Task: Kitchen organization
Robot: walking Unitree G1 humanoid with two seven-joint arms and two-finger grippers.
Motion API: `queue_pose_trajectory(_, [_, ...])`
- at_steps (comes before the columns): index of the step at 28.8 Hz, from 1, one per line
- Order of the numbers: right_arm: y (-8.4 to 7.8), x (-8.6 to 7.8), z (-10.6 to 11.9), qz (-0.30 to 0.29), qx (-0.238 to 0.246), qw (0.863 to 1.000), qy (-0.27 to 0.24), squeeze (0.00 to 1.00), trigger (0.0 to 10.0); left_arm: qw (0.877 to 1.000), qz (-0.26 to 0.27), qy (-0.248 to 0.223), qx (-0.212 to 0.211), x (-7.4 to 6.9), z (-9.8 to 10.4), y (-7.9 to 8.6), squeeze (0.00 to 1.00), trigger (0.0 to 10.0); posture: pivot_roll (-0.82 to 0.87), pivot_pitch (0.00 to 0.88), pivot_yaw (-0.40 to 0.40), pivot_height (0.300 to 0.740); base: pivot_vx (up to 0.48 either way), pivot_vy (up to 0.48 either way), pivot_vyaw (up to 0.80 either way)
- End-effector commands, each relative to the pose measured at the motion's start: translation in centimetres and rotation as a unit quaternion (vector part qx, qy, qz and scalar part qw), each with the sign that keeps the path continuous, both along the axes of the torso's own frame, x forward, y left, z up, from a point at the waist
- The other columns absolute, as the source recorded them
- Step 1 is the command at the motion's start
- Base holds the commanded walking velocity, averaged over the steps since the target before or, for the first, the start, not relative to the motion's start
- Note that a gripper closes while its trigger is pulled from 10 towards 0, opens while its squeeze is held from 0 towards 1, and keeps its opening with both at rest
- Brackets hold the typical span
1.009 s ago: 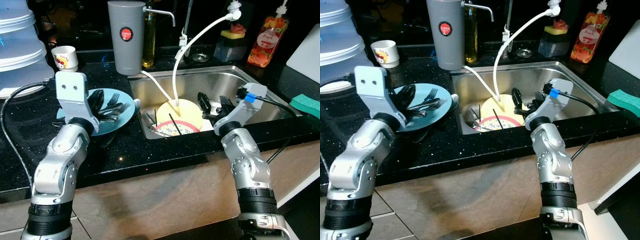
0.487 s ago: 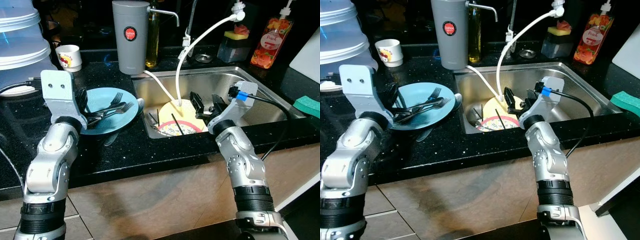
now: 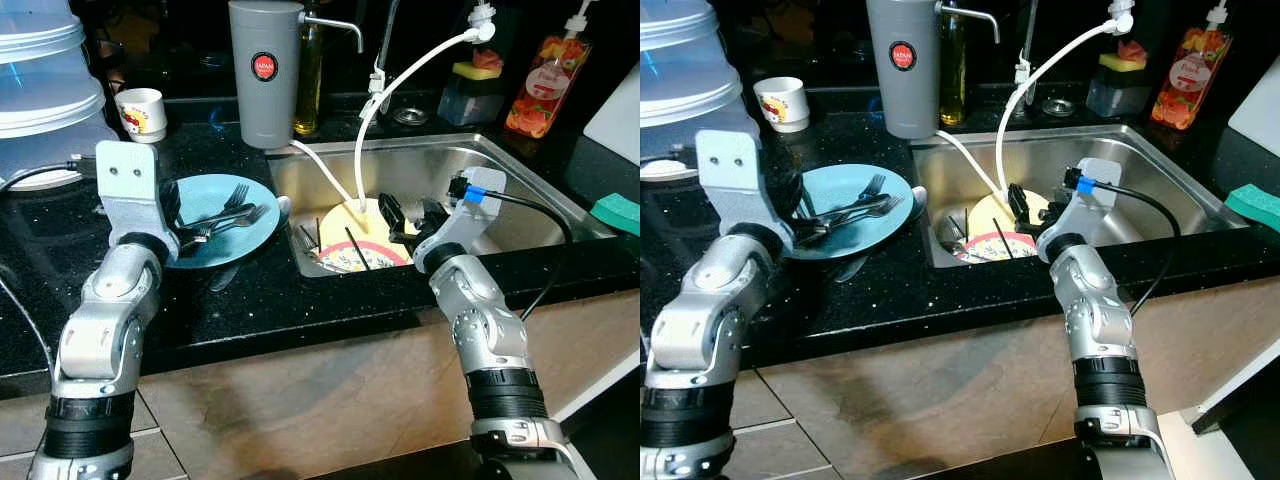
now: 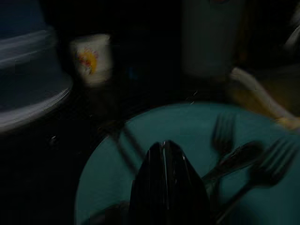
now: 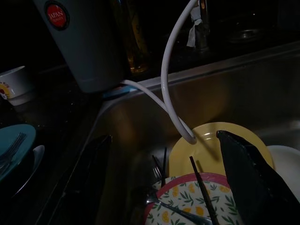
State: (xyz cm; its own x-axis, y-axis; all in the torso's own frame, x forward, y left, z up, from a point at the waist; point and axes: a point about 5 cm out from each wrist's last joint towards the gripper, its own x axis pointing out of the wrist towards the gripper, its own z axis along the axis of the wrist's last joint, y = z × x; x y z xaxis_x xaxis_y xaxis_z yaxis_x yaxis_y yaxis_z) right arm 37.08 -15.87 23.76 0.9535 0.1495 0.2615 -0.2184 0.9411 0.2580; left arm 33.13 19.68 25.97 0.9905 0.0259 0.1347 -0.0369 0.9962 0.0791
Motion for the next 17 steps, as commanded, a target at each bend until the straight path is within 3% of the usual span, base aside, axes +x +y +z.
queue_pose_trajectory(1, [0.0, 0.1, 0.0, 0.002, -0.005, 1.000, 0.006, 0.00, 10.0, 1.000, 0.011, 0.023, 0.011, 0.4, -0.3, 0.3, 0.00, 10.0, 0.07, 0.077, -0.030, 0.740, 0.000, 0.000, 0.00])
queue_pose_trajectory(3, [0.3, 0.3, -0.1, 0.008, -0.008, 1.000, 0.009, 0.00, 10.0, 0.999, 0.010, 0.042, 0.017, 2.0, -0.1, 0.9, 0.00, 10.0, 0.08, 0.077, -0.042, 0.740, 0.000, 0.000, 0.00])
queue_pose_trajectory(5, [0.3, 0.3, -0.1, 0.008, -0.008, 1.000, 0.009, 0.00, 10.0, 0.999, 0.010, 0.042, 0.017, 2.0, -0.1, 0.9, 0.00, 10.0, 0.08, 0.077, -0.042, 0.740, 0.000, 0.000, 0.00])
queue_pose_trajectory(6, [0.9, 0.7, 0.1, 0.025, -0.015, 1.000, 0.012, 0.00, 10.0, 0.998, -0.013, 0.058, 0.038, 4.2, 1.2, 1.2, 1.00, 10.0, 0.09, 0.077, -0.051, 0.740, 0.000, 0.000, 0.00])
queue_pose_trajectory(10, [2.0, 1.1, 0.1, 0.058, -0.043, 0.997, 0.027, 0.00, 10.0, 0.994, -0.045, 0.083, 0.059, 6.1, 2.5, 1.5, 1.00, 10.0, 0.09, 0.080, -0.039, 0.740, 0.000, 0.000, 0.00])
queue_pose_trajectory(13, [2.3, 1.2, 0.0, 0.069, -0.054, 0.996, 0.035, 0.00, 10.0, 0.993, -0.047, 0.093, 0.055, 6.3, 2.5, 1.7, 1.00, 10.0, 0.09, 0.080, -0.039, 0.740, 0.000, 0.000, 0.00])
queue_pose_trajectory(17, [3.4, 1.6, -0.4, 0.117, -0.115, 0.984, 0.069, 0.00, 10.0, 0.989, -0.048, 0.132, 0.054, 6.9, 2.5, 2.2, 1.00, 10.0, 0.08, 0.089, -0.023, 0.740, 0.000, 0.000, 0.00])
